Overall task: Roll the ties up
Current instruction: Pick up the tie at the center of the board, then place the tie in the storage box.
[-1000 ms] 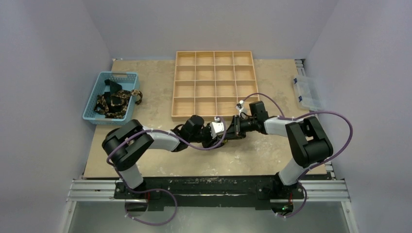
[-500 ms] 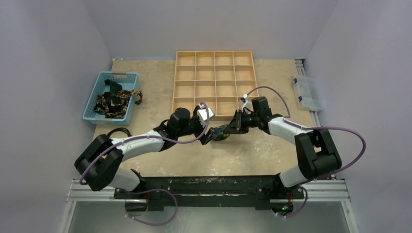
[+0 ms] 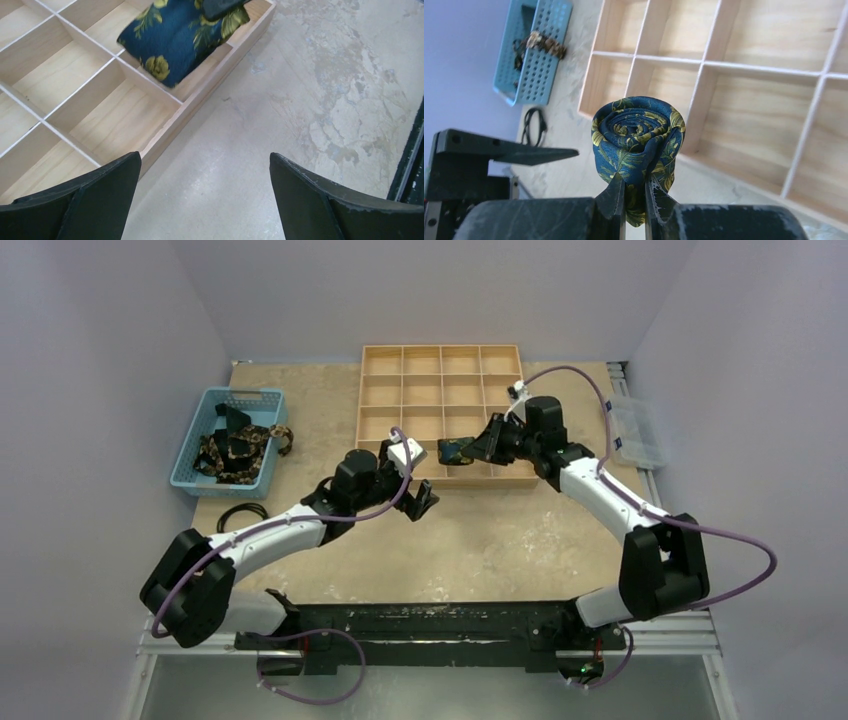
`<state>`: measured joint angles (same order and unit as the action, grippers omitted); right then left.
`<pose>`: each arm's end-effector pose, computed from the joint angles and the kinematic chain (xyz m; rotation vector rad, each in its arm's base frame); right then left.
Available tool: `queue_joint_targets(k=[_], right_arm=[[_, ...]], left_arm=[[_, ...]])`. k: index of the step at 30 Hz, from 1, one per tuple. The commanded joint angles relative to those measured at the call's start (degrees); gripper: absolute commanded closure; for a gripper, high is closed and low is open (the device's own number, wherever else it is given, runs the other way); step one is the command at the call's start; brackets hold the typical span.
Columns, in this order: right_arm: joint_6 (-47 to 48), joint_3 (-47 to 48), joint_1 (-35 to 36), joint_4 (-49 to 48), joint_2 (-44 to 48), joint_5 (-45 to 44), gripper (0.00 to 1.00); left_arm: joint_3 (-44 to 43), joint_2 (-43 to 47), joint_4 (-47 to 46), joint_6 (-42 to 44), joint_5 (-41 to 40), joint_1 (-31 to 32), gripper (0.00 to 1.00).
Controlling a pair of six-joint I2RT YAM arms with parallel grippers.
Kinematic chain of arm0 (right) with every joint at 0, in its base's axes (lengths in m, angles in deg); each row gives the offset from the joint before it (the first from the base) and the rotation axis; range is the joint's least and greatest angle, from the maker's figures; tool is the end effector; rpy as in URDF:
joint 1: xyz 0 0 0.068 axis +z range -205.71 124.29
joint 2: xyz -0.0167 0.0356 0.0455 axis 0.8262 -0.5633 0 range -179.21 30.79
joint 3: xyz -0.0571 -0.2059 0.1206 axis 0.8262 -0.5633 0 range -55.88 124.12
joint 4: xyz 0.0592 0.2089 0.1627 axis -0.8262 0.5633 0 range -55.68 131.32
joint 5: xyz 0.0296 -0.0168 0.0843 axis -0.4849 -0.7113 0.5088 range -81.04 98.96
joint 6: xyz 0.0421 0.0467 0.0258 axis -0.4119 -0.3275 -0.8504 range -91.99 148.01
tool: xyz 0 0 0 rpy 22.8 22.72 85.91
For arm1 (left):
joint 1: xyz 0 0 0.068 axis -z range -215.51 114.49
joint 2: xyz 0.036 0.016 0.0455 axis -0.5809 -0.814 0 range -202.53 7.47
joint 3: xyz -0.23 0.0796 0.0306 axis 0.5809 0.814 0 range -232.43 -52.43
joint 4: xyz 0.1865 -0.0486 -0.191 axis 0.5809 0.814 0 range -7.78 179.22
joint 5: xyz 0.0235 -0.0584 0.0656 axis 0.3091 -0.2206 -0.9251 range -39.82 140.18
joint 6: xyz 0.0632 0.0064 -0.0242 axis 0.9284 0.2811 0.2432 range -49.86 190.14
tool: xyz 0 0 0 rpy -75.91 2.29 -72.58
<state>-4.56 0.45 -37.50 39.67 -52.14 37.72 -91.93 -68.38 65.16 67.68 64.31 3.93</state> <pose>0.3241 0.1342 0.2220 -0.0358 2.2357 1.0394 0.2414 -0.2159 0.1967 0.7839 1.8014 -0.7231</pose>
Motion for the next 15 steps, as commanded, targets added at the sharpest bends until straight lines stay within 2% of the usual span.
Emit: queue_joint_targets(k=[1, 5, 8, 15], right_arm=[[3.22, 3.22, -0.12, -2.36, -0.45, -11.85, 1.0], [6.12, 2.29, 0.55, -3.4, -2.86, -15.43, 1.0], [8.05, -0.42, 1.44, -7.7, -2.69, -19.04, 1.0], [13.08, -3.82, 1.44, -17.35, -7.12, -15.25, 1.0]], left_arm=[[-3.51, 0.99, 2.91, -1.07, -3.79, -0.99, 0.0], [-4.27, 0.84, 3.92, -0.75, -5.22, -1.11, 0.0], [-4.69, 0.59, 4.57, -0.83, -5.72, -1.19, 0.0], [-5.04, -0.06, 5.53, -0.97, -5.1, -1.21, 0.0]])
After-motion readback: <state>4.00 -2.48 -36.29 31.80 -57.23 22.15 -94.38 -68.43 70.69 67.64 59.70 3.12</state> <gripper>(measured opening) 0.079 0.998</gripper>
